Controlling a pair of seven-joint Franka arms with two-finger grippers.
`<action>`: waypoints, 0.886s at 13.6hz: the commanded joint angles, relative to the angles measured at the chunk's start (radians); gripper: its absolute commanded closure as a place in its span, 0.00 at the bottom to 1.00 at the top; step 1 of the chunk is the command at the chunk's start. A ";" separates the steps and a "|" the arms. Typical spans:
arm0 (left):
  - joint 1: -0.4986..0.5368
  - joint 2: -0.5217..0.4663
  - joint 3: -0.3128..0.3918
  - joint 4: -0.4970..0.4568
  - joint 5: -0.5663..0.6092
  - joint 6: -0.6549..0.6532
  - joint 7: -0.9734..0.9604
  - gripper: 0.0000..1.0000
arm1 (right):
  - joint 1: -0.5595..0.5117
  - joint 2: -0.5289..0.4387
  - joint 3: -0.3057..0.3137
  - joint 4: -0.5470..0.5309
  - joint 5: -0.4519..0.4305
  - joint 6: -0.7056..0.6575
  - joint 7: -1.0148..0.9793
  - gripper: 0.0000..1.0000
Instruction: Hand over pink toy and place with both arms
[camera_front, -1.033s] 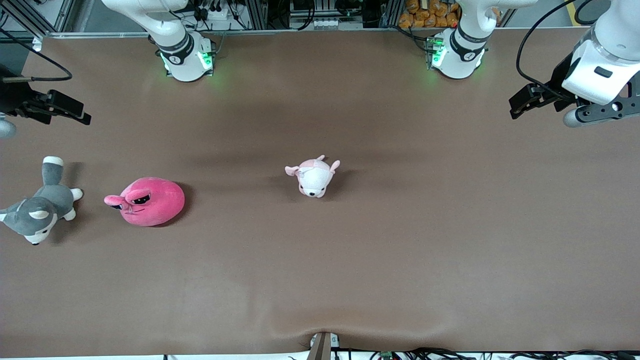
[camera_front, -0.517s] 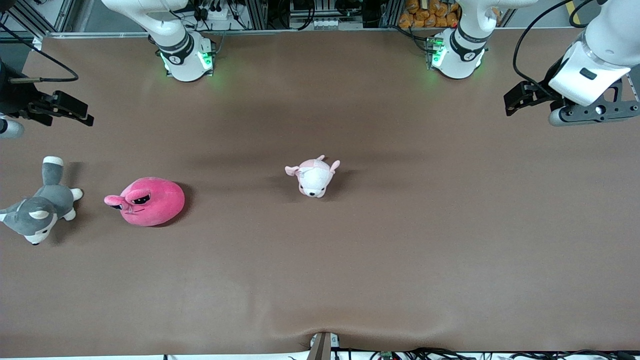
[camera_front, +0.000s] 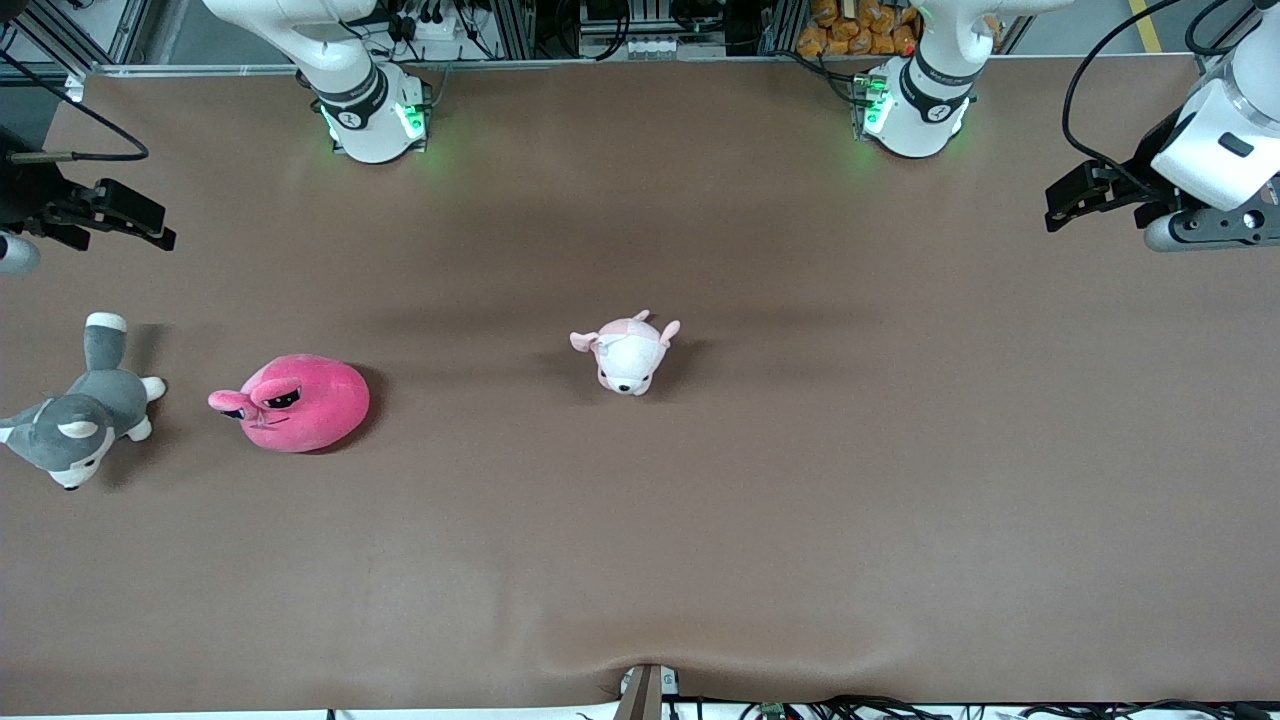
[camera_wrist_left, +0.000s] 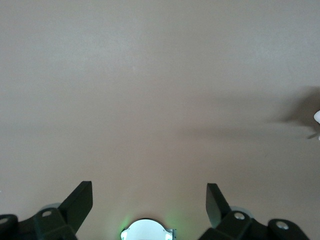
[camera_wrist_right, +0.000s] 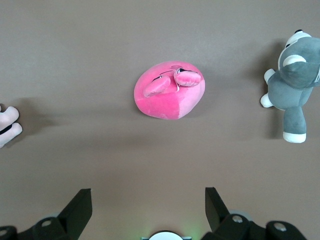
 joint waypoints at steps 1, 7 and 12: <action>0.004 -0.028 -0.001 -0.028 -0.007 0.032 0.030 0.00 | 0.014 -0.030 -0.002 -0.024 -0.010 0.005 -0.012 0.00; 0.023 0.010 0.010 0.045 -0.001 0.023 0.105 0.00 | 0.001 -0.020 -0.005 -0.025 -0.012 0.022 -0.015 0.00; 0.021 0.011 0.011 0.058 -0.001 0.020 0.114 0.00 | 0.006 -0.020 -0.005 -0.025 -0.010 0.023 -0.015 0.00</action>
